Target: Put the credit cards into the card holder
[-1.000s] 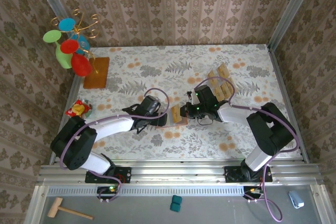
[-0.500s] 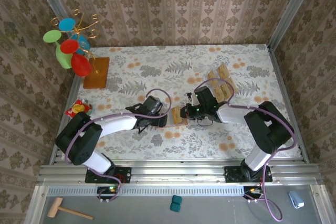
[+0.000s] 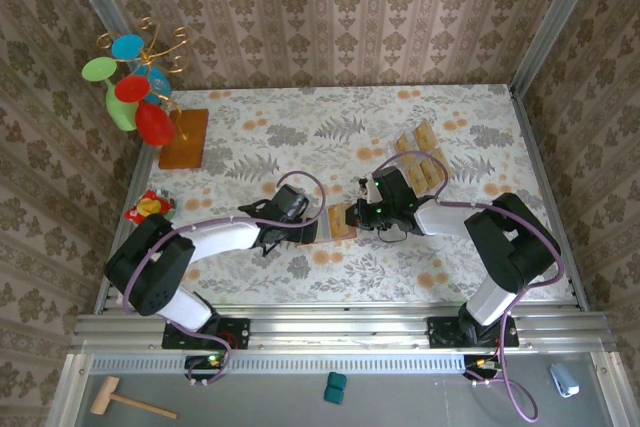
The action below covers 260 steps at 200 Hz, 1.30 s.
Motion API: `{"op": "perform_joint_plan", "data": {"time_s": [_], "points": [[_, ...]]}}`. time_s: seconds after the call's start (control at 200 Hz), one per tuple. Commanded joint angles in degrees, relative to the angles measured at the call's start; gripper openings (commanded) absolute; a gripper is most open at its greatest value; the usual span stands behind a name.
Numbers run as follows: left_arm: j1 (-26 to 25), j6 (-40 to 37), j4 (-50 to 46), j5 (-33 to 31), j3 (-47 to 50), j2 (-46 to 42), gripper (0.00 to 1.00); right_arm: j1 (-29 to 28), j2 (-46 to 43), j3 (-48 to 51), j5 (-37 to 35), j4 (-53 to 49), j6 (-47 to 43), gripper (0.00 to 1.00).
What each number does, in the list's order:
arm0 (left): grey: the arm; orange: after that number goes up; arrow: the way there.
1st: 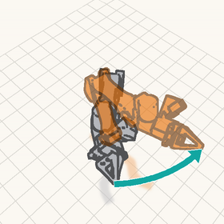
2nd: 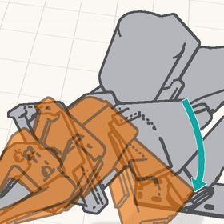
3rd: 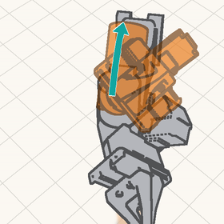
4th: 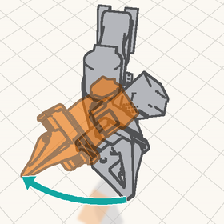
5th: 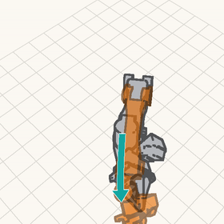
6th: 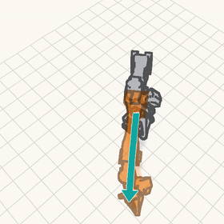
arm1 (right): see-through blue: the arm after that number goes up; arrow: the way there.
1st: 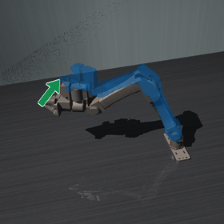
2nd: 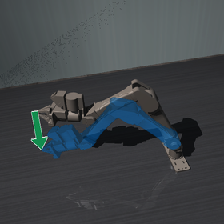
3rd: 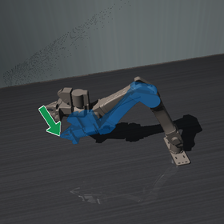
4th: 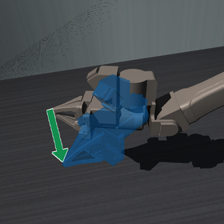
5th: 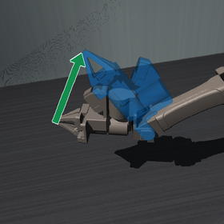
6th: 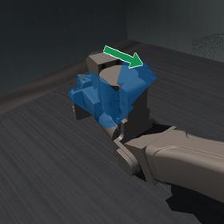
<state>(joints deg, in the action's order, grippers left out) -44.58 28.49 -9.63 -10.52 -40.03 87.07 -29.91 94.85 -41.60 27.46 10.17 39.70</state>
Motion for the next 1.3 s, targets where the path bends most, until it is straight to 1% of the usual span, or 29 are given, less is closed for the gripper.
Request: {"op": "perform_joint_plan", "data": {"time_s": [0.0,0.145,0.27,0.5,0.69,1.295], "points": [[0.2,0.0,-2.0,-1.0,1.5,-1.0,1.0,0.4,0.0,0.9,-0.6,0.9,0.9,0.0],[0.1,0.2,-1.9,-1.0,1.6,-0.9,1.0,0.5,-1.3,1.0,0.4,2.8,1.4,0.0],[0.2,0.2,-1.8,-1.2,1.7,-1.1,1.0,0.5,-1.8,1.7,1.7,6.5,2.5,0.0],[0.2,0.6,-1.8,-1.2,1.9,-1.2,1.0,0.5,0.3,3.7,4.1,15.6,5.3,0.0],[0.2,0.7,-1.8,-1.3,2.2,-1.5,1.0,0.5,2.3,5.1,4.8,21.6,6.8,0.0],[0.1,0.7,-1.7,-1.4,2.5,-1.6,1.0,1.1,7.4,6.9,6.0,30.3,10.0,0.0]]}}
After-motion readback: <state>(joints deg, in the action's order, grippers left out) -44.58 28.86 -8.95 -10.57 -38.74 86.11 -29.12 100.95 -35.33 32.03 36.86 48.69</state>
